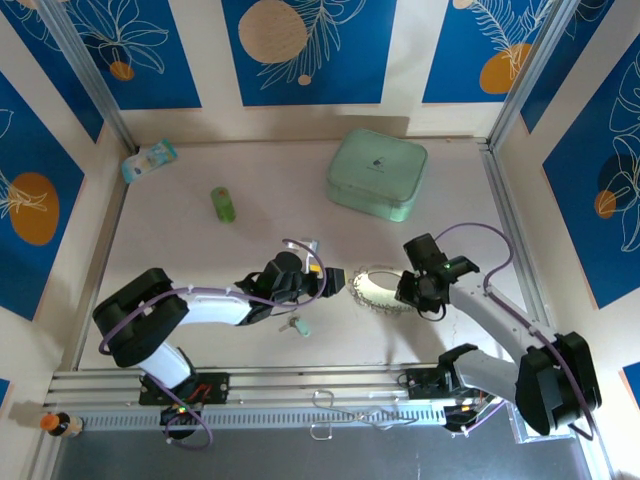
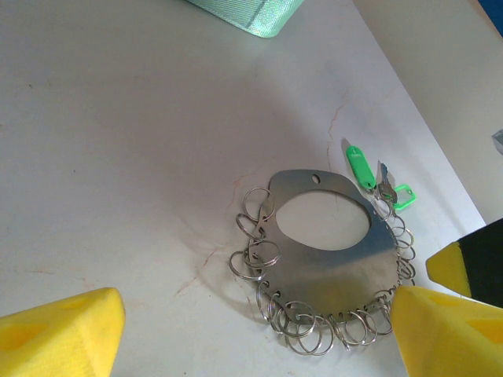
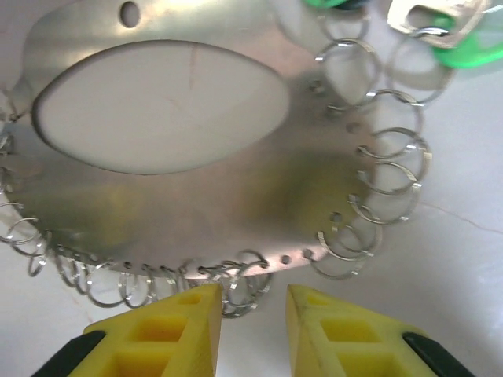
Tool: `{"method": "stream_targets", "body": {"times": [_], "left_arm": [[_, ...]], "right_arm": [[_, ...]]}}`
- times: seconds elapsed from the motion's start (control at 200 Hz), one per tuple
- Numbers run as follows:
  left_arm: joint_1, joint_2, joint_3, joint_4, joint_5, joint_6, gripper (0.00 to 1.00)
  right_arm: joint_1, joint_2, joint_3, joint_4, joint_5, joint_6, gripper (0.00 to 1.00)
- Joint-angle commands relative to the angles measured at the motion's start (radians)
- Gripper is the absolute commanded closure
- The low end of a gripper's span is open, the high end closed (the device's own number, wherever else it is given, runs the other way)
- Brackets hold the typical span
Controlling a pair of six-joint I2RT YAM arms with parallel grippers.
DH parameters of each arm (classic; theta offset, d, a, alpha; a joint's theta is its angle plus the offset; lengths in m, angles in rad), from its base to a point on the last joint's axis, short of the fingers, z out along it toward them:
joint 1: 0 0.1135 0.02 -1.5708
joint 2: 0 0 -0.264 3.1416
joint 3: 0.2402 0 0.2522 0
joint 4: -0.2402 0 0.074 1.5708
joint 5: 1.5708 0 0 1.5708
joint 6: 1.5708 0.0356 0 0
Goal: Put the keys on the keyring
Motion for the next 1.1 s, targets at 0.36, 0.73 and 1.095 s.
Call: {"method": "stream_targets", "body": {"times": [0.36,0.73,1.095], "left_arm": [[-0.010,-0.042,-0.015,-0.063,-0.024,-0.013,0.13],[-0.010,-0.123,-0.061,-0.113,-0.061,-0.022,0.13],[-0.011,-0.124,-0.048,-0.122,-0.061,-0.011,0.13]], "right_arm": [[0.035,0.409,0.306,0.178,-0.204,-0.382,0.71],[0.000,0.645,0.483,0.115,-0.209,-0.535,0.71],[-0.008,0.699,0.504,0.095,-0.274,-0.573,0.71]]}}
